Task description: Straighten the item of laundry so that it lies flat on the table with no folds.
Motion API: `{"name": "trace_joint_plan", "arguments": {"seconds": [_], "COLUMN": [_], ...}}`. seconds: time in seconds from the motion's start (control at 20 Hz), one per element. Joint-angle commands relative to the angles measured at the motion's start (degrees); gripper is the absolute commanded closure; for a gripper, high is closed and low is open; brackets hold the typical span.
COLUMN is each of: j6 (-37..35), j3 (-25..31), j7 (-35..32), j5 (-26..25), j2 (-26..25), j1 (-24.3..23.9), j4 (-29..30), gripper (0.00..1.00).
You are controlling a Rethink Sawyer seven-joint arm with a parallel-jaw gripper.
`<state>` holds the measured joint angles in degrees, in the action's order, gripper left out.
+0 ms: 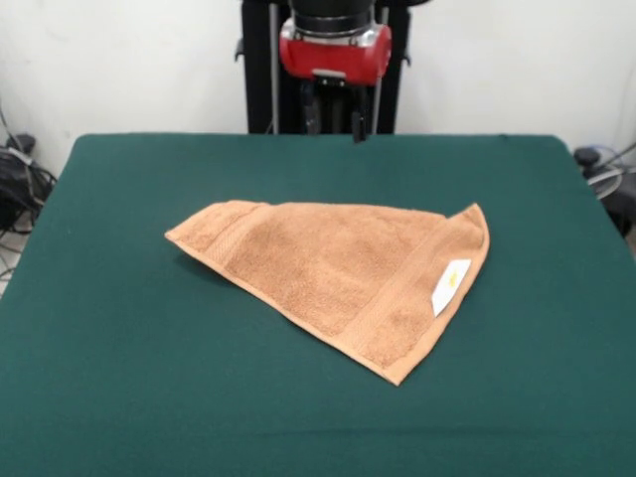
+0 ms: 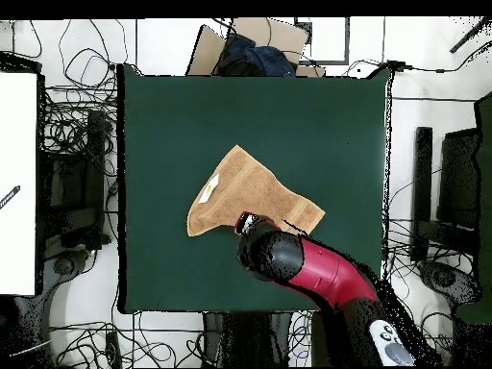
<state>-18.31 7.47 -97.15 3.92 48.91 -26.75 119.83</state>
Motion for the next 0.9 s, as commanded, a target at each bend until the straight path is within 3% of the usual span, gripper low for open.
{"name": "trace_joint_plan", "arguments": {"seconds": [0.05, 0.6, 0.9], "j6": [-1.83, 0.06, -8.27], "j3": [6.73, 6.82, 4.87], "j7": [0.73, -2.02, 0.46], "j5": [-3.94, -5.61, -6.67], "j2": [-4.60, -4.43, -1.26], "j1": [-2.01, -2.58, -1.87], "j4": [-1.92, -1.56, -5.04], "gripper": [0.00, 0.00, 0.00]}}
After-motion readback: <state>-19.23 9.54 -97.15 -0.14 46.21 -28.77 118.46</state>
